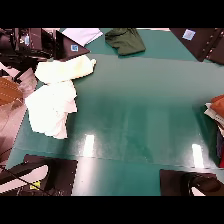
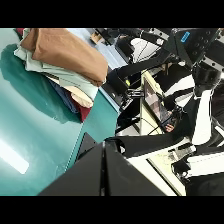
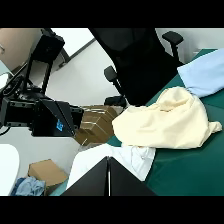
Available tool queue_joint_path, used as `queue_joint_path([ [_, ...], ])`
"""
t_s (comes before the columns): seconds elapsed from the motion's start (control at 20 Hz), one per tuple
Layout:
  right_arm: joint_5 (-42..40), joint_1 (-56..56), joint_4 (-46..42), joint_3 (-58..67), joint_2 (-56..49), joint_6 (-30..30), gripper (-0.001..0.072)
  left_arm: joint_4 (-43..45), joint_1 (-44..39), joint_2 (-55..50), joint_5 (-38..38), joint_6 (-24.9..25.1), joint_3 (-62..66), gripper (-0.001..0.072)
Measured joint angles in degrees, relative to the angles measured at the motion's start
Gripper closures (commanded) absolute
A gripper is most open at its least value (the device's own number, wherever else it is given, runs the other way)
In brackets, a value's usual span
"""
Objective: Fold the shirts.
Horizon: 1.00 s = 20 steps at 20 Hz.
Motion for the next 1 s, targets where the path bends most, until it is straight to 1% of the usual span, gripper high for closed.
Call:
queue_joint_path([
  [0.65, -0.50, 0.00, 0.00, 0.00, -0.04, 0.02, 0.0694, -0.02, 0.00, 0.00, 0.90, 0.02, 0.00, 0.0681],
  [0.85, -6.60, 0.00, 0.04, 0.00, -0.31, 0.00, 0.0694, -2.38, 0.00, 0.00, 5.27, -1.29, 0.00, 0.0681],
  [1.0, -10.45, 0.00, -0.02, 0.00, -0.33, 0.00, 0.0693, -2.75, 0.00, 0.00, 4.85, 0.11, 0.00, 0.0681],
])
